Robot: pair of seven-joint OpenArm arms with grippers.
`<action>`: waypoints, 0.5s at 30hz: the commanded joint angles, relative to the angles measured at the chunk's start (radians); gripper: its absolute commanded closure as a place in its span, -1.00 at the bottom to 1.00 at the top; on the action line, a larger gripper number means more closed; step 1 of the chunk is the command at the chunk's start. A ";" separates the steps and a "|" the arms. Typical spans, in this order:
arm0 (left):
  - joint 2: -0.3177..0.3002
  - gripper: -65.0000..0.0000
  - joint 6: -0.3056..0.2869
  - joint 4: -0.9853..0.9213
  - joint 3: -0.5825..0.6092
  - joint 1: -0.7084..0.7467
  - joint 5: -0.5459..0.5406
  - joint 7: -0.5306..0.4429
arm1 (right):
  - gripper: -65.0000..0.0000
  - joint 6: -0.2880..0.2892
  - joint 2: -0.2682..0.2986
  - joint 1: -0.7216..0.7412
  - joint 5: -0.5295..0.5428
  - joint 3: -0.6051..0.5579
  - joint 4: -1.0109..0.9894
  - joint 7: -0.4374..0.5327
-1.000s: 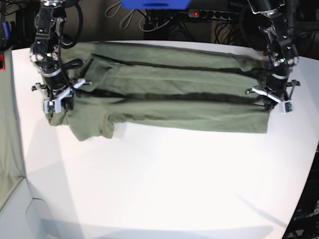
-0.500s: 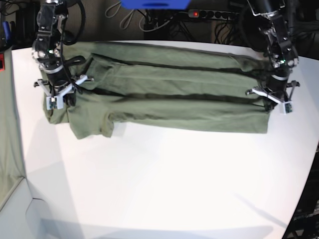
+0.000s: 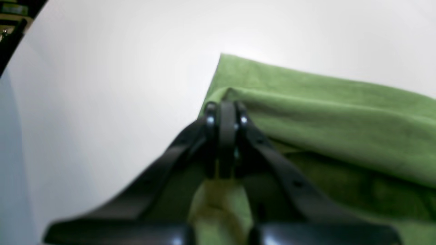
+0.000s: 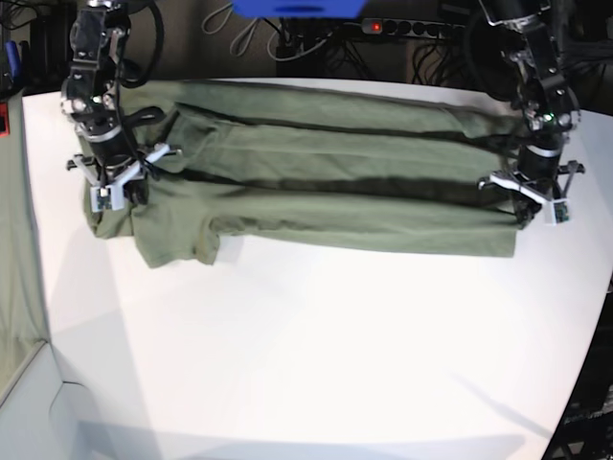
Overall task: Layout the t-shirt on the table in an organized manner, then fold the t-shirt properly
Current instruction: 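Hold the folded edge with both grippers and adjust it flat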
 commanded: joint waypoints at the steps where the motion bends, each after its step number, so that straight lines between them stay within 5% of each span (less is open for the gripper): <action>1: -0.014 1.00 0.000 0.019 -0.004 -0.010 -0.006 -0.019 | 1.00 0.029 0.007 0.005 0.005 0.004 0.021 0.028; 15: -0.014 1.00 0.000 -0.105 -0.004 -0.019 -0.006 -0.024 | 1.00 0.051 0.007 0.003 0.003 0.004 -0.073 0.027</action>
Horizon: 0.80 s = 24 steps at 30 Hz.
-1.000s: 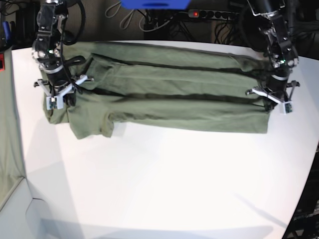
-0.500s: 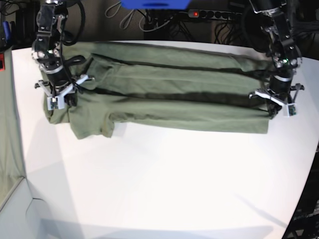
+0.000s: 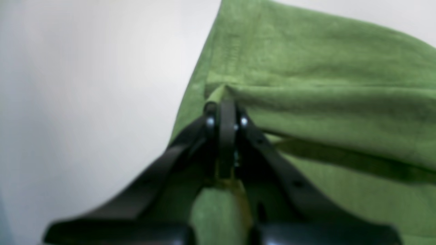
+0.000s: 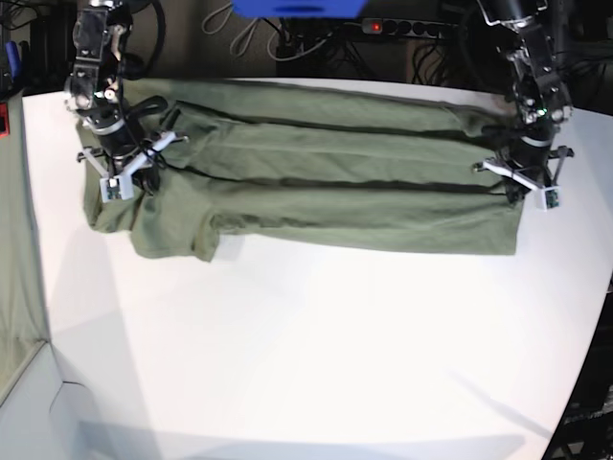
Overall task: Layout the t-shirt on the table in an organized manner, then fold the t-shirt properly
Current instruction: 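Hold the folded edge with both grippers and adjust it flat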
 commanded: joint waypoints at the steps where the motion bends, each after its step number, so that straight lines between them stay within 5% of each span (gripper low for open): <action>1: -0.012 1.00 0.000 0.012 -0.004 -0.016 -0.005 -0.027 | 1.00 0.009 0.007 0.005 0.001 0.003 0.008 0.006; 24: -0.034 1.00 0.000 0.052 -0.004 -0.012 -0.005 -0.025 | 1.00 0.011 0.007 -0.052 0.004 0.003 0.205 0.005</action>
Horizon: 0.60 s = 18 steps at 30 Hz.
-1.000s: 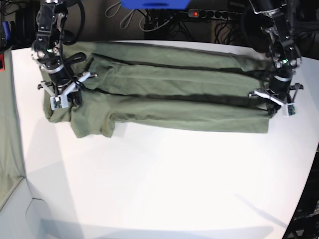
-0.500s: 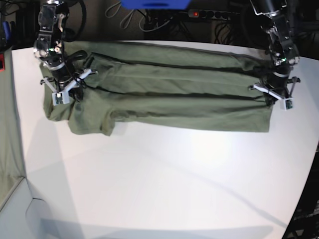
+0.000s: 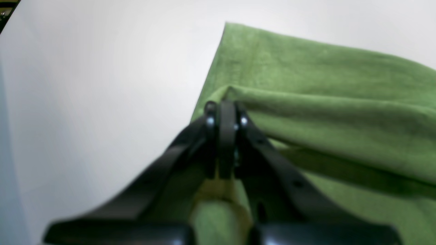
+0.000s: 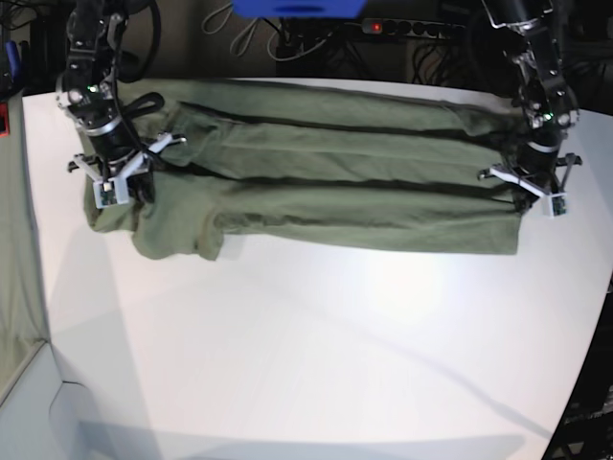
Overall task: Layout the t-shirt on the table in an organized manner, then fold the t-shirt properly
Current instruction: 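Hold the folded edge with both grippers and adjust it flat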
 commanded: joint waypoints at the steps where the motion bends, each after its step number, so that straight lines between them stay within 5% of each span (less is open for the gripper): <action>1: -0.014 1.00 0.000 0.020 -0.004 -0.009 -0.005 -0.022 | 1.00 0.004 0.007 -0.013 0.013 0.004 0.034 0.028; 18: -0.051 1.00 0.000 0.020 -0.014 -0.006 -0.006 -0.021 | 1.00 0.004 0.007 -0.099 0.011 0.005 0.123 0.025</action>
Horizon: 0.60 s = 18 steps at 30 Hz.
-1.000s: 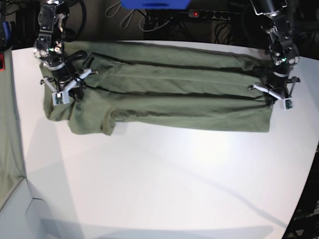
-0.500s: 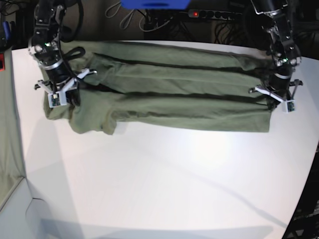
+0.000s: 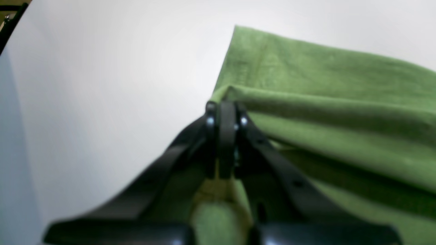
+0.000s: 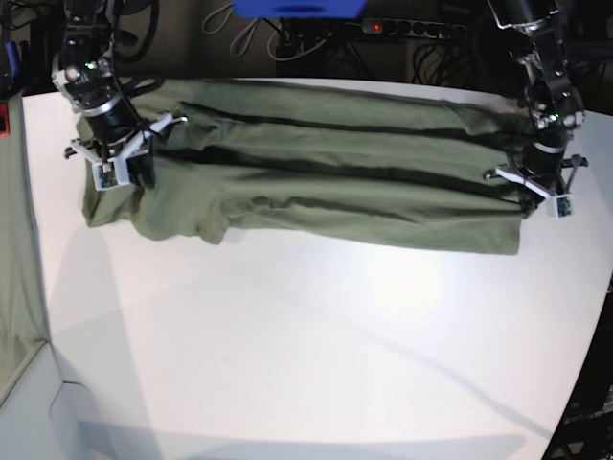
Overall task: Layout the t-shirt on the table in an organized manner, then fold the t-shirt properly
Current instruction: 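Hold the folded edge with both grippers and adjust it flat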
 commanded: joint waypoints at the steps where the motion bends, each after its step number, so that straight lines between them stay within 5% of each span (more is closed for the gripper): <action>1: -0.020 1.00 0.001 0.020 -0.025 -0.009 -0.006 -0.019 | 1.00 0.003 0.007 0.002 0.008 0.005 0.008 0.025; 18: 0.006 1.00 0.001 0.008 -0.062 0.012 0.000 -0.016 | 1.00 0.003 0.007 0.007 0.009 0.004 -0.106 0.028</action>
